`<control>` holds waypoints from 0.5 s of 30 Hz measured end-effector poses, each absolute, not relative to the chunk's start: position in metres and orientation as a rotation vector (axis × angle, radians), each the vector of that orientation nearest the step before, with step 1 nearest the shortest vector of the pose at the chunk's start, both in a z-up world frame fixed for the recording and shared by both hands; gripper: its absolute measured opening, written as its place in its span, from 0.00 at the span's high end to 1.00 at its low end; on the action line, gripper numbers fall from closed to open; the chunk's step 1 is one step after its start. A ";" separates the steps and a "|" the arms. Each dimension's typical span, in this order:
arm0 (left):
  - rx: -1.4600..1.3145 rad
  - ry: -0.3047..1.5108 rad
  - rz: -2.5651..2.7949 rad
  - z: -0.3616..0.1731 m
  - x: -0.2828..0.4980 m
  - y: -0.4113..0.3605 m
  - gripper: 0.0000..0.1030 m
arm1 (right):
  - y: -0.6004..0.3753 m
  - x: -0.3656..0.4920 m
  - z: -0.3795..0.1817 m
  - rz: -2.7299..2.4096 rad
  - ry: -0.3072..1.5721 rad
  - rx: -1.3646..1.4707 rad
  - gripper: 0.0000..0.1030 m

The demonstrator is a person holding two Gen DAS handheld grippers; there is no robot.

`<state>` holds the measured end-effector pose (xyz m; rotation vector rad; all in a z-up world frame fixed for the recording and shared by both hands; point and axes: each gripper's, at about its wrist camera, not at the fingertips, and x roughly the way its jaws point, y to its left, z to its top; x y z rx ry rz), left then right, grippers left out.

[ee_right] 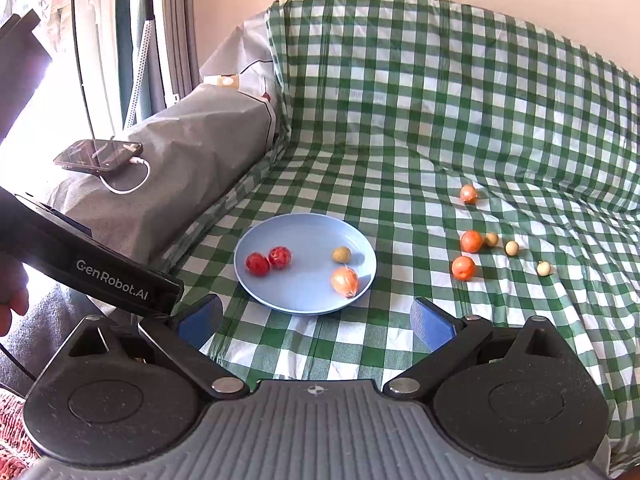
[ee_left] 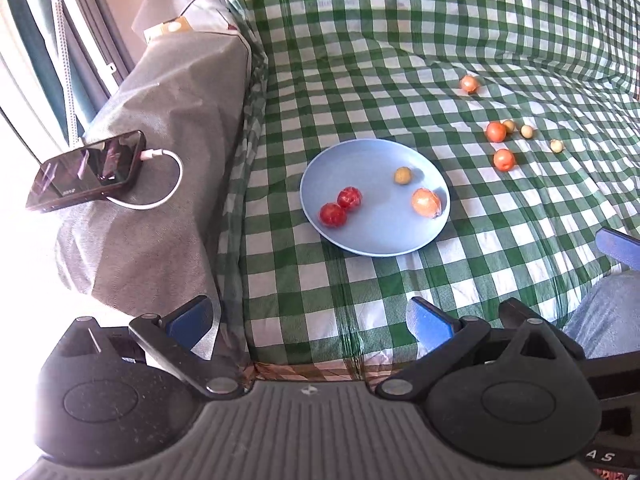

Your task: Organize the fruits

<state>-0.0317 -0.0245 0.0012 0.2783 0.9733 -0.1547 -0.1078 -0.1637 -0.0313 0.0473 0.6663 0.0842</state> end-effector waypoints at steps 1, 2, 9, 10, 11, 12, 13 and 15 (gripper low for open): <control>0.279 0.972 -0.154 0.002 -0.033 -0.024 0.00 | -0.164 -0.109 -0.030 0.083 0.664 0.048 0.03; 0.279 0.970 -0.154 0.003 -0.034 -0.024 0.00 | -0.163 -0.110 -0.030 0.082 0.662 0.047 0.03; 0.274 0.966 -0.155 0.004 -0.036 -0.021 0.00 | -0.159 -0.113 -0.026 0.080 0.654 0.038 0.03; 0.275 0.965 -0.156 0.003 -0.036 -0.021 0.00 | -0.158 -0.113 -0.027 0.078 0.656 0.040 0.03; 0.275 0.966 -0.156 0.003 -0.036 -0.021 0.00 | -0.158 -0.113 -0.027 0.079 0.656 0.040 0.03; 0.275 0.966 -0.156 0.003 -0.036 -0.021 0.00 | -0.158 -0.113 -0.027 0.078 0.657 0.039 0.03; 0.275 0.967 -0.156 0.003 -0.036 -0.020 0.00 | -0.158 -0.114 -0.026 0.079 0.657 0.039 0.03; 0.273 0.971 -0.157 0.003 -0.036 -0.019 0.00 | -0.158 -0.114 -0.026 0.080 0.659 0.039 0.03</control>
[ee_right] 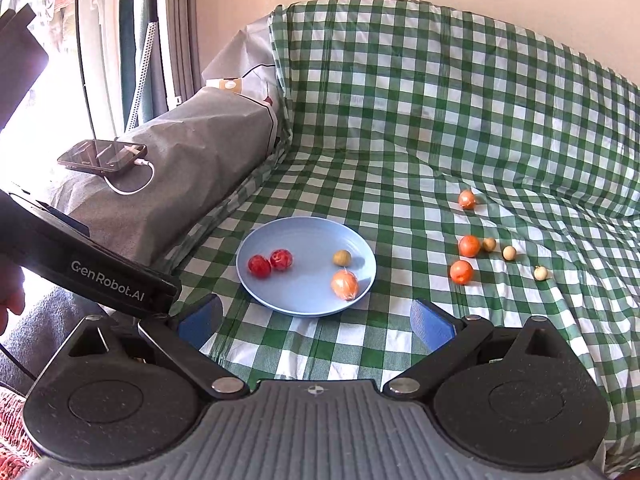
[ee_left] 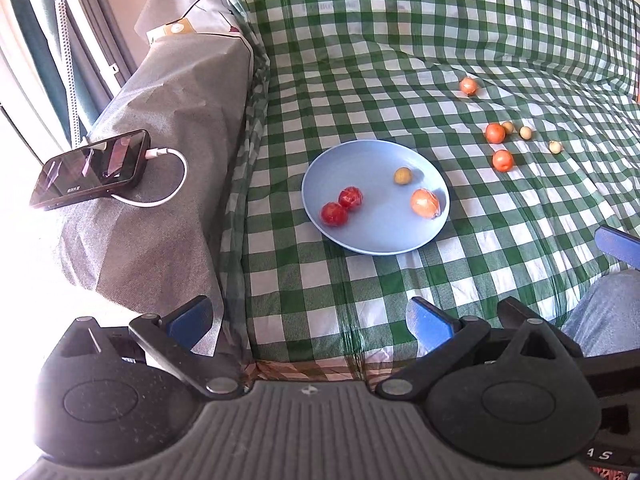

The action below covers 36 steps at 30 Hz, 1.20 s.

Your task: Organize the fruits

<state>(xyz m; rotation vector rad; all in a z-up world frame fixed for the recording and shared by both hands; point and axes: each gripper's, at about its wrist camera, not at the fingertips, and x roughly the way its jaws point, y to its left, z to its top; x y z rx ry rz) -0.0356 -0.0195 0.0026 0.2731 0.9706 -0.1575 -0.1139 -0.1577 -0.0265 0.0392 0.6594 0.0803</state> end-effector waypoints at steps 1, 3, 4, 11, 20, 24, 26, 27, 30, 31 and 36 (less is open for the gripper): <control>0.274 0.971 -0.157 0.003 -0.036 -0.019 0.00 | -0.158 -0.114 -0.026 0.081 0.661 0.038 0.03; 0.272 0.973 -0.157 0.002 -0.035 -0.019 0.00 | -0.158 -0.115 -0.025 0.083 0.665 0.037 0.03; 0.272 0.974 -0.157 0.002 -0.035 -0.019 0.00 | -0.157 -0.115 -0.025 0.084 0.667 0.036 0.03; 0.274 0.983 -0.157 -0.001 -0.033 -0.020 0.00 | -0.156 -0.114 -0.025 0.082 0.670 0.035 0.03; 0.279 1.004 -0.149 -0.008 -0.027 -0.021 0.00 | -0.159 -0.108 -0.035 0.096 0.691 0.041 0.03; 0.288 1.020 -0.144 -0.012 -0.023 -0.022 0.00 | -0.162 -0.104 -0.038 0.105 0.708 0.050 0.03; 0.290 1.027 -0.141 -0.014 -0.020 -0.022 0.00 | -0.162 -0.101 -0.040 0.109 0.716 0.053 0.03; 0.290 1.030 -0.141 -0.014 -0.018 -0.023 0.00 | -0.162 -0.100 -0.041 0.111 0.719 0.054 0.03; 0.298 1.042 -0.142 -0.017 -0.013 -0.026 0.00 | -0.165 -0.096 -0.043 0.119 0.727 0.062 0.03; 0.304 1.044 -0.142 -0.018 -0.011 -0.028 0.00 | -0.166 -0.094 -0.045 0.120 0.731 0.066 0.03; 0.334 1.064 -0.146 -0.024 -0.002 -0.037 0.00 | -0.174 -0.085 -0.053 0.112 0.756 0.102 0.03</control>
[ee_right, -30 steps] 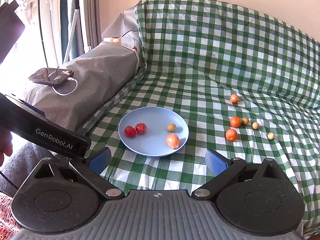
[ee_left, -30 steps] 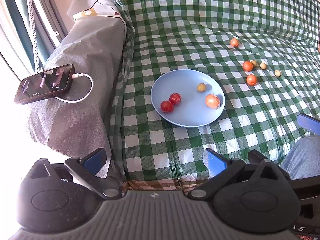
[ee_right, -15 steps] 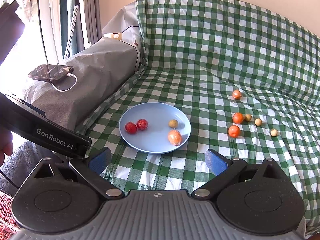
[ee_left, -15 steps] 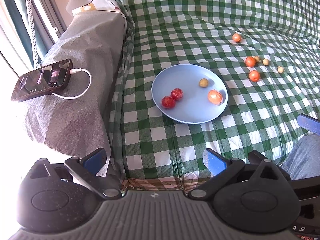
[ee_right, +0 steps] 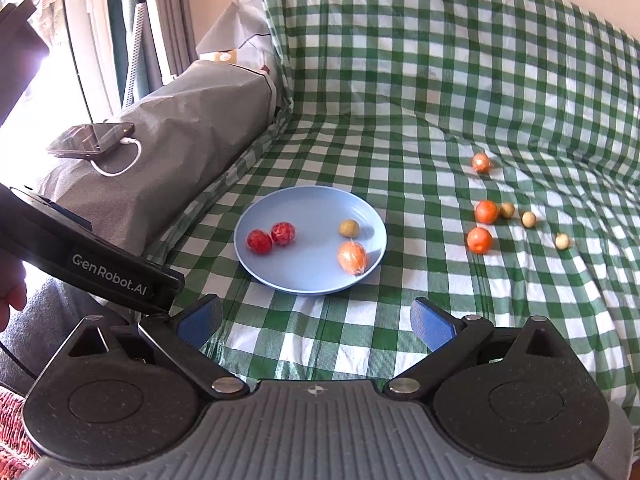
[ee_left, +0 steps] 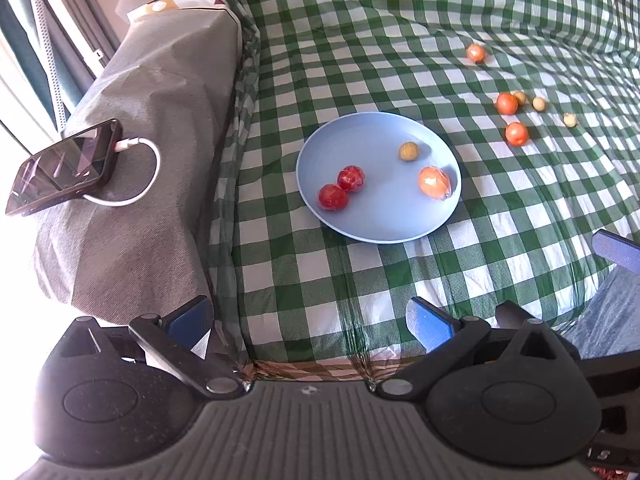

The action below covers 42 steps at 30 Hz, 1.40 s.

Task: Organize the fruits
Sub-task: 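Grasp a tangerine with the left tool while the right tool grasps a tan fruit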

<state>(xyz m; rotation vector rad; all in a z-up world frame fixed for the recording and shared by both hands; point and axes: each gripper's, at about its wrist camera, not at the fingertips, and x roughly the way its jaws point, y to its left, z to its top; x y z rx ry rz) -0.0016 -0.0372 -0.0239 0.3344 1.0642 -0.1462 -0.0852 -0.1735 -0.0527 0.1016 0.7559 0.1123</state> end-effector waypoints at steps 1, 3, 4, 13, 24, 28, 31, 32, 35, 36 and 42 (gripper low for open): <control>0.339 1.067 -0.147 -0.025 0.001 -0.040 0.00 | -0.176 -0.083 -0.055 0.107 0.760 0.112 0.03; 0.346 1.073 -0.150 -0.026 0.007 -0.046 0.00 | -0.182 -0.079 -0.059 0.092 0.770 0.130 0.03; 0.349 1.074 -0.153 -0.027 0.011 -0.050 0.00 | -0.187 -0.076 -0.062 0.079 0.773 0.139 0.03; 0.329 1.072 -0.289 -0.031 0.055 -0.117 0.00 | -0.270 -0.057 -0.091 -0.187 0.779 0.261 0.03; 0.404 0.971 -0.420 -0.056 0.144 -0.255 0.00 | -0.396 -0.005 -0.138 -0.458 0.707 0.301 0.03; 0.423 0.976 -0.461 -0.086 0.182 -0.304 0.00 | -0.436 0.035 -0.163 -0.518 0.683 0.291 0.03; 0.452 0.975 -0.480 -0.115 0.206 -0.338 0.00 | -0.462 0.069 -0.188 -0.561 0.695 0.307 0.03; 0.466 0.980 -0.484 -0.125 0.213 -0.349 0.00 | -0.468 0.080 -0.196 -0.580 0.691 0.311 0.03; 0.486 0.999 -0.492 -0.150 0.232 -0.370 0.00 | -0.476 0.103 -0.214 -0.588 0.674 0.295 0.04; 0.484 1.011 -0.490 -0.157 0.236 -0.373 0.00 | -0.477 0.107 -0.218 -0.586 0.668 0.275 0.05; 0.409 1.059 -0.508 -0.178 0.257 -0.382 0.00 | -0.478 0.119 -0.240 -0.505 0.677 0.232 0.34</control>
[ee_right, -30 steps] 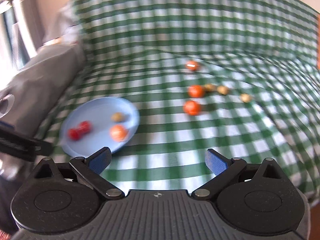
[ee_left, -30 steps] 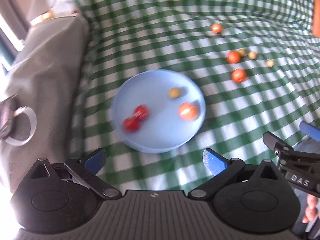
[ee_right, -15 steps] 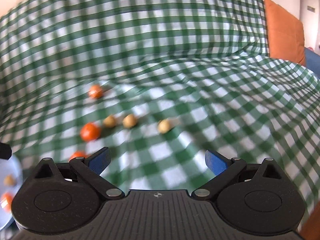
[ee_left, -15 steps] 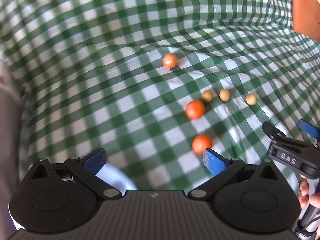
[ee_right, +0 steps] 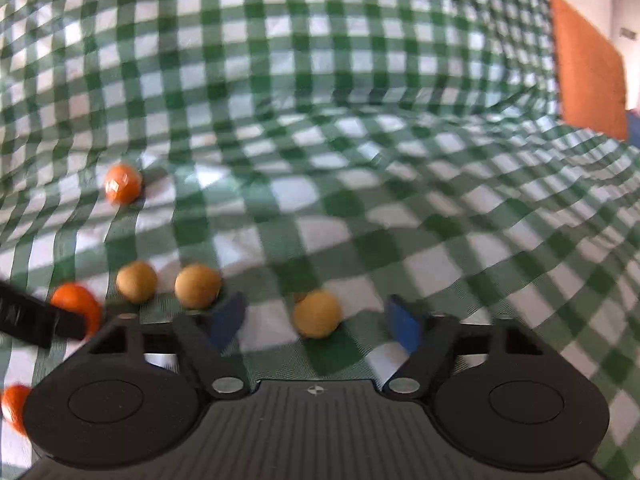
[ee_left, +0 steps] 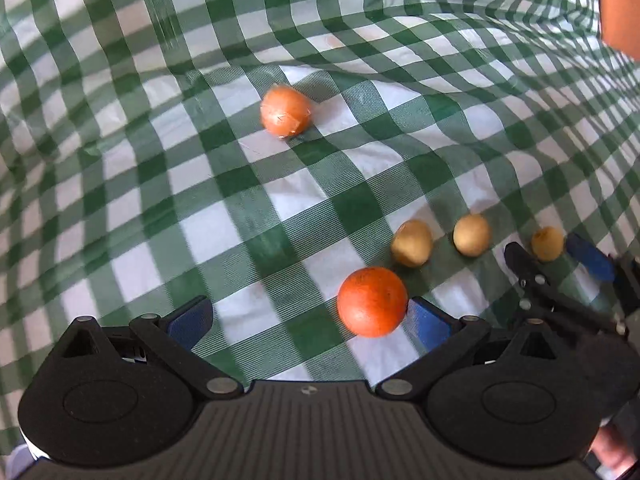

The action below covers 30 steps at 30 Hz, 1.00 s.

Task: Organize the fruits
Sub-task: 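Grasp a tangerine with the left tool while the right tool grasps a tan fruit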

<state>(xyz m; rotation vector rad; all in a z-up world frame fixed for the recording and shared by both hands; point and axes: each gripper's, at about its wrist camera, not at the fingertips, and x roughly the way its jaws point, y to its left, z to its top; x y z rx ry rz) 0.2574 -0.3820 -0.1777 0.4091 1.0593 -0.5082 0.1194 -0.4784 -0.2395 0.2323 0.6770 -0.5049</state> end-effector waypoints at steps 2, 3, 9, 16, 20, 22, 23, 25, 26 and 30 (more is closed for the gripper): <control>0.409 1.085 -0.494 -0.185 0.262 -0.385 0.00 | -0.480 0.118 -0.244 -0.505 0.662 0.219 0.34; 0.423 1.092 -0.475 -0.189 0.263 -0.387 0.00 | -0.480 0.117 -0.242 -0.504 0.660 0.226 0.34; 0.409 1.095 -0.482 -0.193 0.270 -0.381 0.00 | -0.480 0.116 -0.243 -0.506 0.653 0.227 0.34; 0.359 1.048 -0.541 -0.163 0.249 -0.372 0.62 | -0.474 0.116 -0.239 -0.517 0.655 0.180 0.74; 0.360 0.998 -0.539 -0.144 0.237 -0.366 0.62 | -0.478 0.112 -0.235 -0.543 0.625 0.197 0.74; 0.347 0.997 -0.530 -0.130 0.232 -0.356 0.62 | -0.479 0.105 -0.230 -0.585 0.604 0.190 0.74; 0.348 0.990 -0.519 -0.121 0.227 -0.350 0.62 | -0.481 0.100 -0.226 -0.603 0.598 0.192 0.74; 0.352 0.974 -0.496 -0.102 0.216 -0.334 0.62 | -0.483 0.091 -0.215 -0.629 0.593 0.201 0.74; 0.358 0.970 -0.488 -0.092 0.208 -0.325 0.62 | -0.482 0.084 -0.207 -0.636 0.587 0.205 0.74; 0.354 0.960 -0.461 -0.057 0.175 -0.276 0.62 | -0.467 0.056 -0.170 -0.599 0.554 0.173 0.74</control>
